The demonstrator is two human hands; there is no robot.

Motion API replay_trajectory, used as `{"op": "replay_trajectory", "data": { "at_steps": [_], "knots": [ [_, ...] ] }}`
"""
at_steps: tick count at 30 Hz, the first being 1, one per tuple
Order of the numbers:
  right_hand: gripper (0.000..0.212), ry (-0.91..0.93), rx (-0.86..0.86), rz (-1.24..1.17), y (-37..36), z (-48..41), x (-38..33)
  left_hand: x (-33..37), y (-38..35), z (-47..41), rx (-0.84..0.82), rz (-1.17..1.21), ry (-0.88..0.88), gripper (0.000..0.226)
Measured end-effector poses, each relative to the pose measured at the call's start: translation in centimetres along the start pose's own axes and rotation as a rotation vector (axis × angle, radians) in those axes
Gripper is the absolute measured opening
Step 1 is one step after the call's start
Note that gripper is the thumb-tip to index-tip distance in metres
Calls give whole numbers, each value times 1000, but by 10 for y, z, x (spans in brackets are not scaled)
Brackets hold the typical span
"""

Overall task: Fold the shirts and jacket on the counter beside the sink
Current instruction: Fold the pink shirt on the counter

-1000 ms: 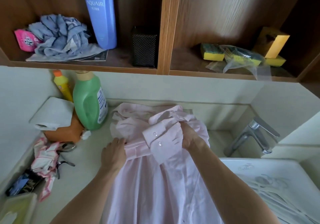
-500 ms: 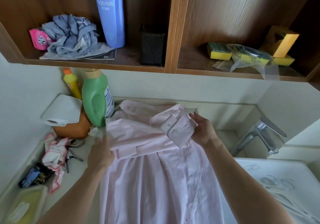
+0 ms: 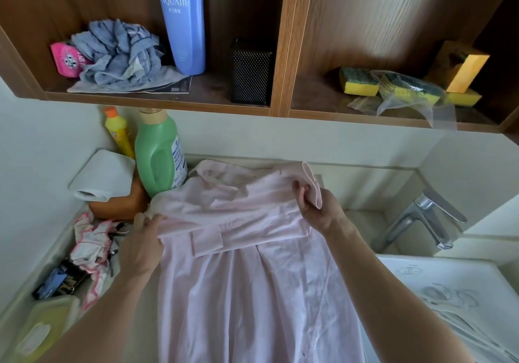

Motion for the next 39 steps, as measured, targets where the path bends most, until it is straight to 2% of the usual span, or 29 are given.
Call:
{"op": "replay_trajectory", "data": {
  "at_steps": [3,7,9,11,13,15,17,19,20,24,27,30,35,39],
  "knots": [
    [33,-22,22,4,13,-4,4,-6,-16,0,-117,-52,-58,51],
    [46,-47,96,55,48,-5,2,2,-33,-6,-299,-24,-101,70],
    [32,-76,164,276,65,-3,-3,3,-43,-11,-405,-53,-78,78],
    [11,-116,303,564,86,2,-13,2,-54,-17,-497,-115,-46,84],
    [15,-107,434,771,104,8,-30,1,-60,-22,-540,-135,-26,85],
    [18,5,480,888,110,8,-48,1,-56,-22,-485,-155,6,85],
    [42,160,472,1027,107,6,-66,7,-44,-21,-330,-215,1,82],
    [64,197,454,1246,100,1,-72,20,-35,-17,-225,-291,-60,79],
    [66,177,431,1319,95,-2,-71,27,-32,-16,-198,-292,-110,80],
    [43,86,365,1383,86,-14,-66,42,-27,-12,-170,-252,-280,91],
    [35,186,332,1377,68,-12,-78,37,-27,-19,-207,-263,-282,94],
    [16,304,303,1457,46,-4,-101,35,-17,-25,-178,-247,-291,86],
    [10,322,369,1480,46,-3,-139,37,-20,-27,-183,-338,-306,80],
    [10,197,495,1740,44,-25,-150,42,-39,-26,-286,-393,-288,83]
  ]
}}
Point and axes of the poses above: each hand's wrist, its own z-axis away from the middle knuckle, its own y-axis out of the back of the hand, x = y × z, the point moved 9 cm from there along -z, towards the middle knuckle, and after that the axes turned 14 degrees about -x, right-handed, at the moved point
